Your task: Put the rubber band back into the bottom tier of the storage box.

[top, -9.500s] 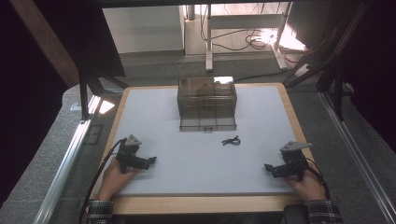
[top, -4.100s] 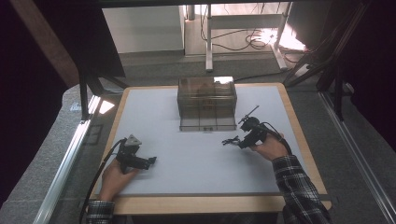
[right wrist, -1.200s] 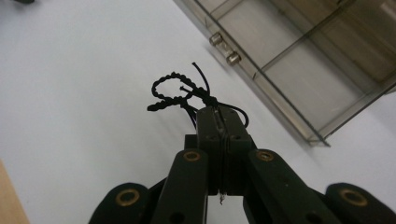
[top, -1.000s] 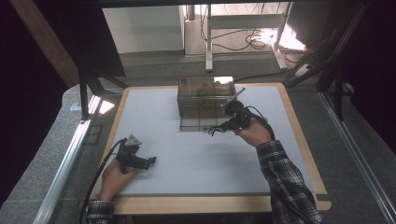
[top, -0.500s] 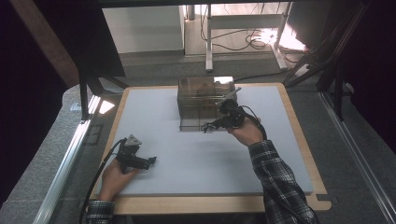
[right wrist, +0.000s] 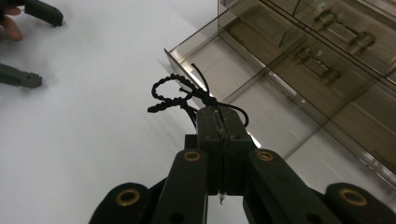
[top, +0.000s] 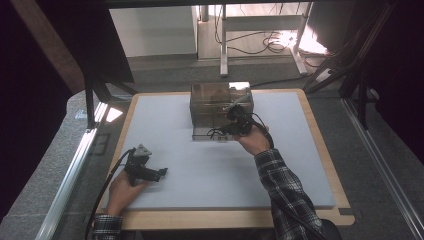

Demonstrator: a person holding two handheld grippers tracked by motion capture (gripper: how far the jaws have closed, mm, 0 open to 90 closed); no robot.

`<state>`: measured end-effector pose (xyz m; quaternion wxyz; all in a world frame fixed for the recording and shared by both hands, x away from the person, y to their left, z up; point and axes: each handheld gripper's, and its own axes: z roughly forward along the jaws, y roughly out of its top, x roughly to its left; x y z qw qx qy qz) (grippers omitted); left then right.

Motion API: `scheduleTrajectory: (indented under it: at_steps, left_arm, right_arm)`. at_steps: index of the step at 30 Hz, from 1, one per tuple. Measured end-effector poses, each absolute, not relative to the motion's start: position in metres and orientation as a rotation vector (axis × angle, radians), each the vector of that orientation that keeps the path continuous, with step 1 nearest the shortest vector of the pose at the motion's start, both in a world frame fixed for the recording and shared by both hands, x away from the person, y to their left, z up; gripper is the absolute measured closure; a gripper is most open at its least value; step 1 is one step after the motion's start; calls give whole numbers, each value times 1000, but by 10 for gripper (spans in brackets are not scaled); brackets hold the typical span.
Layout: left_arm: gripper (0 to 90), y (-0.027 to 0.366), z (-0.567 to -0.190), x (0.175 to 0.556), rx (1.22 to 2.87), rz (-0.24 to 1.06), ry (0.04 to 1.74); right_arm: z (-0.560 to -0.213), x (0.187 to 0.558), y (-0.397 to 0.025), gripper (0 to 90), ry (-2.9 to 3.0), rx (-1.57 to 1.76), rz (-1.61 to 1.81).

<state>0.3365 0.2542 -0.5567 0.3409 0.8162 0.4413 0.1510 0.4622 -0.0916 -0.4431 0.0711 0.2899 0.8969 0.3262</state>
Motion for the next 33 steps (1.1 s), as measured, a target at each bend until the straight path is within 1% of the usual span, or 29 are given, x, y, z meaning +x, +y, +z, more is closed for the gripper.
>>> scheduleTrajectory:
  at_steps: [33]
  left_arm:
    - [0,254,-557,337,2125,394,1148]
  right_arm:
    - [-482,486,-46,874,2592,901,1002]
